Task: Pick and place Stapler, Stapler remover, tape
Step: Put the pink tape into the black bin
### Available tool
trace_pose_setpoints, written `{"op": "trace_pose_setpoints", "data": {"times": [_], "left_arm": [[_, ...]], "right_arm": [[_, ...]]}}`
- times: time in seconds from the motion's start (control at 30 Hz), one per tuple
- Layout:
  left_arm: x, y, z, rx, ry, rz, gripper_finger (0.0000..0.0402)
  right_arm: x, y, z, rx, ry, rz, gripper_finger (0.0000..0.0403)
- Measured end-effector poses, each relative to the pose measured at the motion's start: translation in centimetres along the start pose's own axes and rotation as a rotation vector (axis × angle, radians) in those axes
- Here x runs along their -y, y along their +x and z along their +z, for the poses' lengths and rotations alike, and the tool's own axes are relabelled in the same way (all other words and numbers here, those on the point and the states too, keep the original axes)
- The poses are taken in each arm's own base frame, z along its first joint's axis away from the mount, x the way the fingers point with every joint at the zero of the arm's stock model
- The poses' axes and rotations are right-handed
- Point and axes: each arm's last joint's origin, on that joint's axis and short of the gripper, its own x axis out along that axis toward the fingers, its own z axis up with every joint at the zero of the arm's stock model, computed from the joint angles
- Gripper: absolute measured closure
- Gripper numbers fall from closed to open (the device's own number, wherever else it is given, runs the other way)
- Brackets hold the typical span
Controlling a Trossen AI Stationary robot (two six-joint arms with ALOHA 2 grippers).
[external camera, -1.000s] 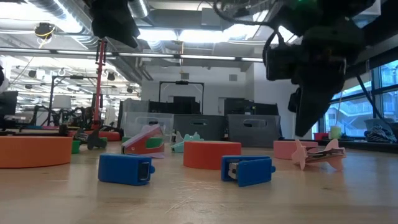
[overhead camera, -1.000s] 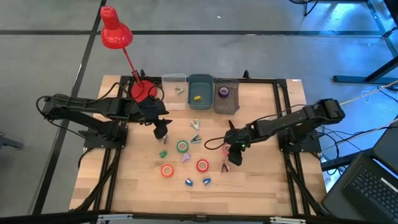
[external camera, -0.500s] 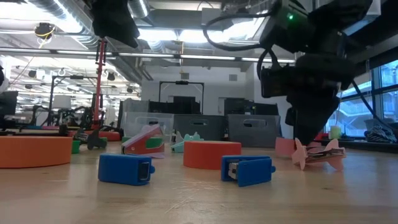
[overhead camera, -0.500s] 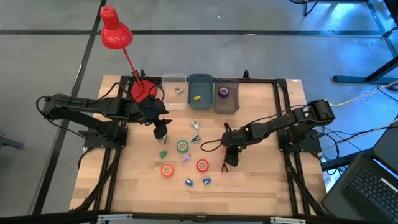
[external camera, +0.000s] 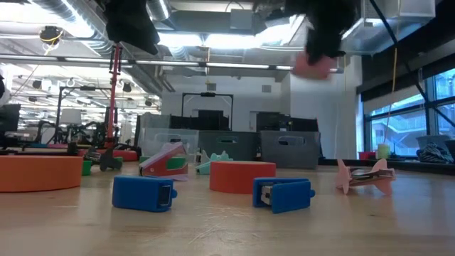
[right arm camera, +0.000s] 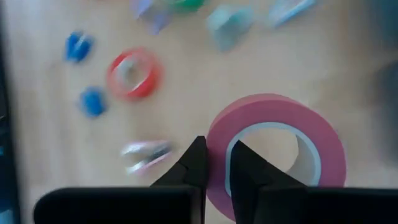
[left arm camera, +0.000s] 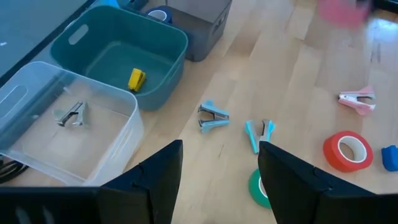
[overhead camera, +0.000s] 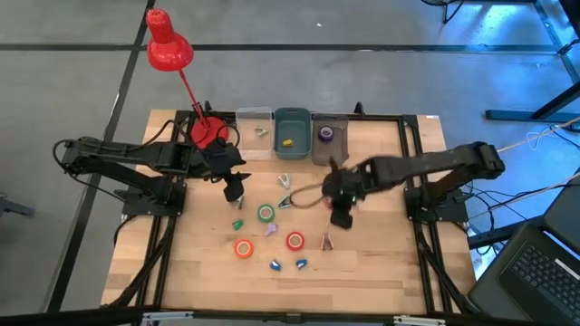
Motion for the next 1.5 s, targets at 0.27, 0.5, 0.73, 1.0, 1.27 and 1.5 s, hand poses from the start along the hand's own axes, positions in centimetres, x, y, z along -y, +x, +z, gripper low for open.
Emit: {"op": "trace_pose_setpoints", "data": {"times": [0.27,0.5,0.73,1.0,1.27,1.5], "left_arm": [[0.0,0.0,0.1,0.01,-0.029,-0.003,0.0201],[0.1,0.0,0.6,0.069,-0.023,0.027,0.0201],[0.1,-0.1,1.1,0.126,0.022,0.045,0.0201],[0.1,-0.1,1.1,0.127,0.026,0.049,0.0201],[0.1,-0.1,1.1,0.131,0.027,0.062,0.0201],[0.1,-0.1,1.1,0.13,0.028,0.062,0.0201]], "right_arm": [[7.8,-6.8,4.9,0.153,0.079,-0.219,0.0367],[17.0,-7.1,4.8,0.123,0.26,-0.124,0.0367],[21.7,-1.8,4.8,-0.084,0.265,-0.103,0.0367],[23.5,4.5,4.8,-0.239,0.254,-0.004,0.0367],[24.5,8.1,4.5,-0.306,0.225,0.019,0.0367],[25.1,10.1,4.2,-0.341,0.209,0.032,0.0367]]}}
